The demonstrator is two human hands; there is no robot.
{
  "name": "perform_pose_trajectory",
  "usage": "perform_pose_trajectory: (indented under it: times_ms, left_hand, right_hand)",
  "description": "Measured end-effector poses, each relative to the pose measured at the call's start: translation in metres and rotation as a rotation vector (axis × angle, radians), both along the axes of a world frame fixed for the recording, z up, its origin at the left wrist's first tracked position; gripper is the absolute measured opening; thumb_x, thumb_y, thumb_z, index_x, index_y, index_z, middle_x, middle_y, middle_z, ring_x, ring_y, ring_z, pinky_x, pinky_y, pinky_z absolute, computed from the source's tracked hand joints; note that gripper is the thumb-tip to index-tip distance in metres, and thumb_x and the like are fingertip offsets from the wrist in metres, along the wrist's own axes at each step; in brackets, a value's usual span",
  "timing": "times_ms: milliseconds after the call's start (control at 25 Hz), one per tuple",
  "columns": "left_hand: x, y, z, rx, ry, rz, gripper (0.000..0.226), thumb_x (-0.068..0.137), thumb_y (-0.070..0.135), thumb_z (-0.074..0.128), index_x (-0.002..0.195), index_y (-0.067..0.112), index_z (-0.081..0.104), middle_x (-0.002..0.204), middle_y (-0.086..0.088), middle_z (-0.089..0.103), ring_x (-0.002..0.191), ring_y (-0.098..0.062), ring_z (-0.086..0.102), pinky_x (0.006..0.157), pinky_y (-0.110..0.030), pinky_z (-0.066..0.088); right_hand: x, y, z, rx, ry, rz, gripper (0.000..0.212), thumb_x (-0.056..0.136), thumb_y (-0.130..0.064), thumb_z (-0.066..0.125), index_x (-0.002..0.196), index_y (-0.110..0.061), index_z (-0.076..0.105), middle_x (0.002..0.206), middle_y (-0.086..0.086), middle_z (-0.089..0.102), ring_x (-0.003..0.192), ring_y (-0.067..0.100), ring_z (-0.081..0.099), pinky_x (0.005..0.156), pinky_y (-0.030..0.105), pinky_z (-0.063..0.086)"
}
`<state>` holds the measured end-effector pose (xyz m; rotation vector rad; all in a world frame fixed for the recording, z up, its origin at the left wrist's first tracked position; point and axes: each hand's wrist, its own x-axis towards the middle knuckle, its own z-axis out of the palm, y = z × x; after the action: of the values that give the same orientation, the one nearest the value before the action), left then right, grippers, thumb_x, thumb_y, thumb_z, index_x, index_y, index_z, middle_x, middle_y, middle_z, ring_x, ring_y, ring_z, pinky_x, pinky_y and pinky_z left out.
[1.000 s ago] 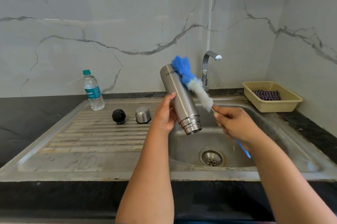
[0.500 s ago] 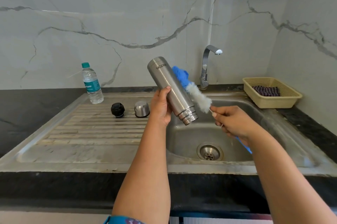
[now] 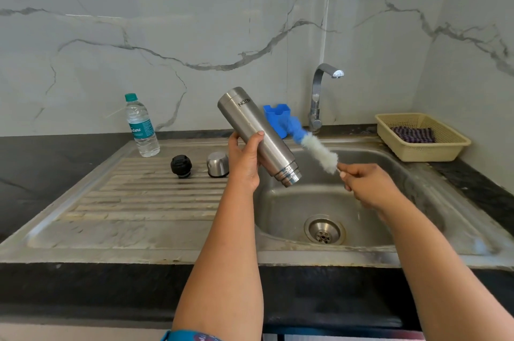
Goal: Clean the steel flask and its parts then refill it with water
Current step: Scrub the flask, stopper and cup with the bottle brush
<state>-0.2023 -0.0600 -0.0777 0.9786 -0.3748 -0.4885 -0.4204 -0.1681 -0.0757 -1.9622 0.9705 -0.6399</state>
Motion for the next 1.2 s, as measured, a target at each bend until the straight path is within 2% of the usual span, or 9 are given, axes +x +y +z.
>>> perform_pose_trajectory:
  times_ms: [80, 280, 400, 520, 720, 880, 1080, 1200]
  left_hand:
    - [0.0, -0.001, -0.003, 0.049, -0.044, 0.037, 0.065, 0.085, 0.013, 0.074, 0.139, 0.022, 0.039, 0.112, -0.004, 0.065, 0.096, -0.014, 0.066, 0.082, -0.034, 0.054]
    - [-0.003, 0.0, -0.005, 0.106, -0.116, 0.116, 0.071, 0.083, 0.012, 0.077, 0.14, 0.024, 0.037, 0.109, -0.004, 0.065, 0.092, -0.009, 0.066, 0.078, -0.028, 0.053]
    - [-0.005, 0.001, -0.009, 0.142, -0.111, 0.118, 0.072, 0.082, 0.016, 0.078, 0.14, 0.027, 0.036, 0.112, -0.006, 0.065, 0.095, -0.011, 0.066, 0.08, -0.03, 0.053]
    - [-0.007, 0.002, -0.013, 0.254, -0.216, 0.141, 0.076, 0.078, 0.02, 0.081, 0.138, 0.033, 0.036, 0.112, -0.001, 0.065, 0.097, -0.013, 0.066, 0.079, -0.032, 0.054]
    - [-0.014, 0.007, -0.009, 0.254, -0.27, 0.158, 0.079, 0.076, 0.022, 0.083, 0.138, 0.034, 0.035, 0.111, -0.001, 0.067, 0.099, -0.015, 0.067, 0.084, -0.036, 0.056]
    - [-0.024, 0.028, 0.002, 0.156, -0.226, 0.194, 0.072, 0.078, 0.017, 0.082, 0.133, 0.033, 0.037, 0.116, -0.003, 0.066, 0.098, -0.01, 0.067, 0.082, -0.027, 0.054]
    - [-0.004, 0.087, 0.012, 0.334, -0.508, 0.207, 0.079, 0.069, 0.027, 0.088, 0.13, 0.034, 0.038, 0.117, 0.006, 0.063, 0.103, -0.011, 0.065, 0.085, -0.03, 0.055]
    - [0.02, 0.128, 0.017, 0.385, -0.549, 0.29, 0.074, 0.071, 0.022, 0.088, 0.127, 0.026, 0.041, 0.121, 0.004, 0.062, 0.105, -0.008, 0.062, 0.087, -0.028, 0.053]
  right_hand:
    - [0.003, 0.002, -0.012, -0.029, 0.071, 0.025, 0.03, 0.096, -0.022, 0.054, 0.124, -0.027, 0.064, 0.069, -0.006, 0.056, 0.055, 0.011, 0.044, 0.052, 0.024, 0.037]
    - [0.004, -0.005, -0.021, -0.054, 0.079, -0.002, 0.031, 0.097, -0.022, 0.052, 0.125, -0.027, 0.063, 0.072, -0.007, 0.055, 0.059, 0.012, 0.047, 0.055, 0.023, 0.038]
    - [0.004, -0.01, -0.025, -0.048, 0.021, -0.059, 0.032, 0.096, -0.021, 0.052, 0.126, -0.025, 0.063, 0.073, -0.007, 0.057, 0.062, 0.013, 0.05, 0.06, 0.025, 0.042]
    - [0.006, -0.011, -0.028, -0.06, 0.039, -0.071, 0.032, 0.097, -0.02, 0.052, 0.127, -0.024, 0.063, 0.08, -0.004, 0.06, 0.06, 0.011, 0.049, 0.055, 0.022, 0.039]
    - [0.008, -0.005, -0.031, -0.064, 0.059, -0.021, 0.032, 0.098, -0.022, 0.051, 0.129, -0.025, 0.061, 0.077, -0.004, 0.06, 0.06, 0.012, 0.05, 0.053, 0.023, 0.04]
    - [0.01, -0.005, -0.037, 0.042, -0.005, -0.047, 0.03, 0.098, -0.025, 0.05, 0.124, -0.022, 0.064, 0.074, 0.002, 0.061, 0.058, 0.014, 0.048, 0.054, 0.028, 0.039]
    - [0.037, 0.02, -0.032, 0.257, -0.151, 0.0, 0.019, 0.099, -0.019, 0.05, 0.106, -0.013, 0.067, 0.069, 0.006, 0.054, 0.047, 0.015, 0.035, 0.043, 0.024, 0.027]
    - [0.066, 0.036, -0.023, 0.286, -0.195, 0.008, 0.018, 0.098, -0.019, 0.051, 0.095, -0.012, 0.068, 0.068, 0.007, 0.053, 0.047, 0.016, 0.033, 0.044, 0.024, 0.026]
